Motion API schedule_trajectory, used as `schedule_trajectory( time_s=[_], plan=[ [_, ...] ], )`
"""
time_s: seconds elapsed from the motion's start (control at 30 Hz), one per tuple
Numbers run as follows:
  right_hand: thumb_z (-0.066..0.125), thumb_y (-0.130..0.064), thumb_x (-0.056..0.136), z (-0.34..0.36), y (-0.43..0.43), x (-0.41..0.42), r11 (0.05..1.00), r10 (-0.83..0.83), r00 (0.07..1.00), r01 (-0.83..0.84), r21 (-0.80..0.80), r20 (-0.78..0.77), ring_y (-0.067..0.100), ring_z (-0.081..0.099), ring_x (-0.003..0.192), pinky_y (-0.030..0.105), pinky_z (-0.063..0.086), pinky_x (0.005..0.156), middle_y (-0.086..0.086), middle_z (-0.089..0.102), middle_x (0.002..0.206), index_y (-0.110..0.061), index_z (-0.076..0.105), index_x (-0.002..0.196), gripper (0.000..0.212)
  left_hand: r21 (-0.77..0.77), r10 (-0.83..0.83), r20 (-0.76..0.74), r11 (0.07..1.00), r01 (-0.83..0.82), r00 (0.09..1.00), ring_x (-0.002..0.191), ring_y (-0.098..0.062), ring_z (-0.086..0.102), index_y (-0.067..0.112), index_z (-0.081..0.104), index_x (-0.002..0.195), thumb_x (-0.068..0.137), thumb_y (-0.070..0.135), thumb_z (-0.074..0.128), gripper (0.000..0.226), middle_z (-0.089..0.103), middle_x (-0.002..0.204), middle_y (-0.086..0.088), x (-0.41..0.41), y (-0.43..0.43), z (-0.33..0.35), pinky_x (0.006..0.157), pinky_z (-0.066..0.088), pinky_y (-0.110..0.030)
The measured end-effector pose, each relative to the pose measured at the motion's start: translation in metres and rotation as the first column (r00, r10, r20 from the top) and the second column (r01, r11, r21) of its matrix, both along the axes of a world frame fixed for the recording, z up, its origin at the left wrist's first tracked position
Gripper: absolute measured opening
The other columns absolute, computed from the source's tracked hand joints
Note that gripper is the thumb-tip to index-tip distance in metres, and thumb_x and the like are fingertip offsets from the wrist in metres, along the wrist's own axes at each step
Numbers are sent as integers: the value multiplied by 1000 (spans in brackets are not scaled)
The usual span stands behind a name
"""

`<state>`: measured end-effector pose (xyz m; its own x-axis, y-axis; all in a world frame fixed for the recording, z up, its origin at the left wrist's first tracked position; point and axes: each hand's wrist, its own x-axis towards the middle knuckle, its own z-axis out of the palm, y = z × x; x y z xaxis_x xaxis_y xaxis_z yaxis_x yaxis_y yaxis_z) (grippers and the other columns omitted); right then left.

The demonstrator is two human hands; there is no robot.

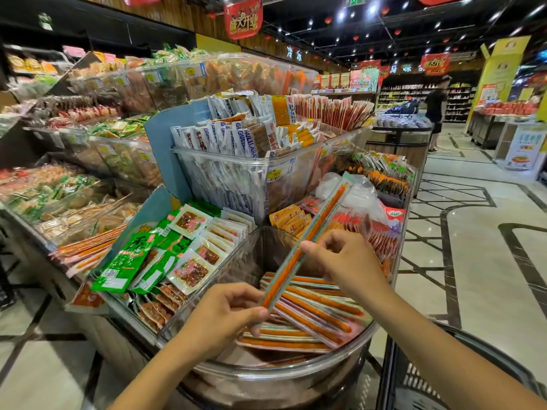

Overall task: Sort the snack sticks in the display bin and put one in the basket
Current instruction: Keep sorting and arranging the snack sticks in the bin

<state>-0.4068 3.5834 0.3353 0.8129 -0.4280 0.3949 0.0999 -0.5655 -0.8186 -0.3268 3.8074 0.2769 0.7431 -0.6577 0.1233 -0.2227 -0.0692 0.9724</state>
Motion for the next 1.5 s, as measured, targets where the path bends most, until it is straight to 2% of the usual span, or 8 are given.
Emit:
schedule_trajectory(
  time_s=[0.13,0.23,0.33,0.63,0.8,1.0,1.23,1.5],
  plan=[
    [74,-37,87,0,5,-4,858,41,970,90,-506,241,8,49,58,26,44,54,-8,56,72,-20,59,77,25,37,97,185,994,-106,978,64,-18,68,20,80,87,85,4,77,17,75,78,-12,6,15,14,58,54,-26],
    [74,-29,88,0,15,0,631,195,972,-24,-776,128,12,59,73,31,54,58,-4,59,112,-19,66,117,32,50,144,320,984,-168,937,61,-6,60,30,80,84,83,7,79,24,72,71,0,12,24,28,58,45,-20],
    [69,-32,93,5,21,9,590,155,988,-79,-804,16,19,64,91,43,57,68,-7,63,112,-27,66,124,32,2,173,374,982,-187,911,61,-16,53,30,79,85,80,22,84,11,66,70,-12,14,33,45,59,39,-29],
    [80,-17,85,21,36,28,969,193,979,-179,-171,70,11,67,59,27,56,58,-2,70,71,-12,70,80,12,-218,307,297,944,-248,904,58,-13,61,13,74,95,82,10,79,14,73,78,-2,14,22,91,51,47,-20],
    [72,-8,91,11,37,27,937,189,974,-217,273,127,25,71,56,25,48,47,18,74,78,-6,54,78,22,69,189,446,967,-244,875,65,3,60,25,73,100,80,21,85,23,75,91,10,14,-14,53,63,45,-14],
    [70,-16,94,-2,25,15,873,167,983,-182,453,75,18,66,53,24,50,51,5,75,75,-1,58,87,20,189,136,622,930,-317,771,66,4,55,34,66,99,79,34,83,25,60,71,16,1,-49,21,58,40,-15],
    [69,-24,94,4,-20,4,986,-103,984,83,144,143,14,69,71,46,60,72,-9,64,88,-22,63,102,10,367,-66,799,841,-397,598,82,-5,55,32,62,110,92,44,60,21,56,92,14,13,-60,3,68,45,-21],
    [64,-28,97,-40,-36,-9,891,-157,987,151,-429,22,7,49,96,23,41,82,-10,53,106,-20,65,114,19,499,-225,832,704,-506,508,107,-15,55,30,57,130,94,32,53,35,60,114,10,45,-82,-15,81,53,-35]
  ],
)
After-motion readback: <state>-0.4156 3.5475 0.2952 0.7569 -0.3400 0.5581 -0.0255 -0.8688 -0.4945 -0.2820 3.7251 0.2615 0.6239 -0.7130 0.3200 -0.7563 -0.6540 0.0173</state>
